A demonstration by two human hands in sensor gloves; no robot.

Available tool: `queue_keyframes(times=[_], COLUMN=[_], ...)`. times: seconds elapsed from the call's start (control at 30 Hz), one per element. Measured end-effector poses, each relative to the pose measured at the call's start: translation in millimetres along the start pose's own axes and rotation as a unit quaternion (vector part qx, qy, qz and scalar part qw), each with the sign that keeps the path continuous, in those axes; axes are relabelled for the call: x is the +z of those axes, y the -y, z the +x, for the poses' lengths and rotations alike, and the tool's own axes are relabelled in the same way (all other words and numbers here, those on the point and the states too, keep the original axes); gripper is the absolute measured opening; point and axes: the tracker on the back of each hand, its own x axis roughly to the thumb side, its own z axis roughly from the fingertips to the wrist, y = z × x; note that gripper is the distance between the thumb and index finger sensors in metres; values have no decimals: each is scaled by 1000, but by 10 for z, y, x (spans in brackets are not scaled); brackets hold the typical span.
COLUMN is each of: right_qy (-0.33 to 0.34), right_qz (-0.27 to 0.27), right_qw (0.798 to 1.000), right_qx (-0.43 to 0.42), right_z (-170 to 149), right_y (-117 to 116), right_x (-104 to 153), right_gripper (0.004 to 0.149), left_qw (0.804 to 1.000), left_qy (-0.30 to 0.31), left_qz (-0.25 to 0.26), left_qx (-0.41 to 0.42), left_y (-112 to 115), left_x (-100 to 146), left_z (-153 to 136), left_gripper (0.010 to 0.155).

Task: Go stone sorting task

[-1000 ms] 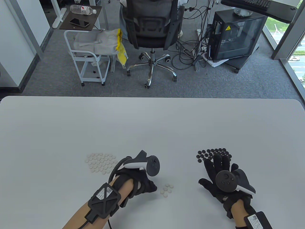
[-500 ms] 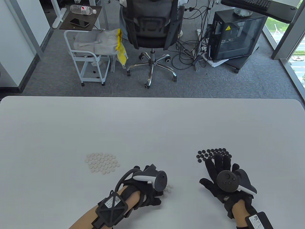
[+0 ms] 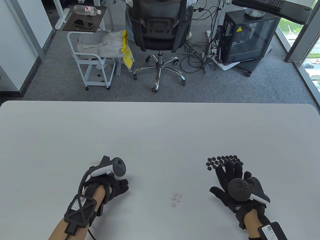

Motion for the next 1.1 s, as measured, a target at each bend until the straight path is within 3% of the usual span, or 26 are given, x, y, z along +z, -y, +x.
queue_keyframes(times=[0.27, 0.47, 0.63, 0.8, 1.1], right_qy=[-6, -8, -9, -9, -7], right_qz=[2, -4, -4, -1, 0], right_qw=[1000, 1000, 1000, 1000, 1000], right_qx=[-2, -1, -2, -1, 0], right_z=[-49, -63, -66, -63, -53], right_y=[0, 18, 23, 26, 25], right_x=[14, 25, 28, 29, 25], right_gripper=[85, 85, 86, 86, 85], left_qw=[999, 998, 996, 988, 963], left_qy=[-11, 15, 65, 117, 182], left_qz=[-1, 34, 62, 43, -11], left_qx=[42, 48, -1, -93, -200], left_y=[-134, -372, -422, -222, 218], left_x=[-107, 53, 244, 336, 134], left_z=[-93, 60, 456, 1017, 1859], left_gripper=[68, 70, 70, 69, 69])
